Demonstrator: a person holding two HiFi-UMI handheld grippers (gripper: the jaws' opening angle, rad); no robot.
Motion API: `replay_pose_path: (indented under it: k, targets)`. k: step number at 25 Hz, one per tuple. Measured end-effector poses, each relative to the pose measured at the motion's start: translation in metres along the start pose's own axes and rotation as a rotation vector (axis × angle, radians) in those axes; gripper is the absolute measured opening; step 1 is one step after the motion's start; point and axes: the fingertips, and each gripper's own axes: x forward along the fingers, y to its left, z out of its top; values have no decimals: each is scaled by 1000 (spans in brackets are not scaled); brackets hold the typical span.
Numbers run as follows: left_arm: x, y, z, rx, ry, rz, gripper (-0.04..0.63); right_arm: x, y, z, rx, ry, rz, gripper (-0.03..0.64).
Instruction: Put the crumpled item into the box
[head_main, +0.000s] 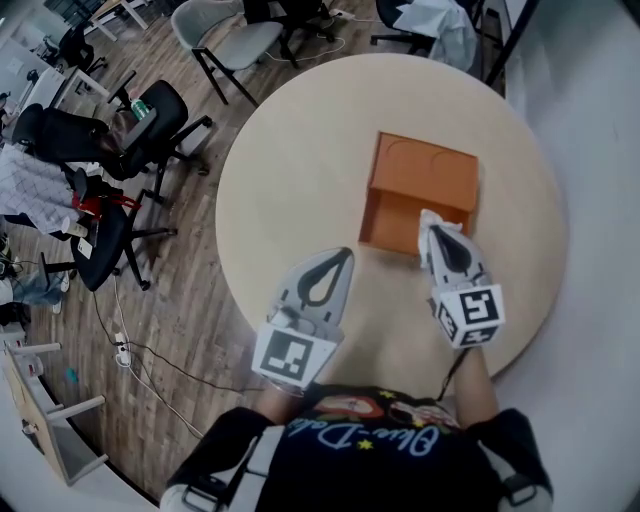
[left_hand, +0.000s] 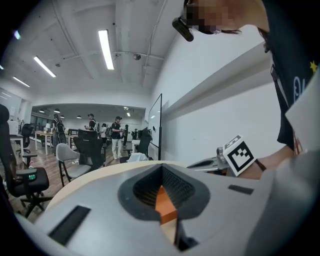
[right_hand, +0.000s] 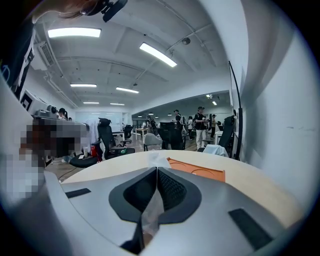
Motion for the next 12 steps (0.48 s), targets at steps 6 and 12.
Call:
replay_pose_path:
  k: [6, 12]
  targets:
    - [3, 6, -7, -16, 18, 12, -8, 20, -5, -16, -11, 67, 4, 2]
    - [5, 14, -11, -17, 24, 27, -8, 45, -7, -32, -44, 124, 17, 2]
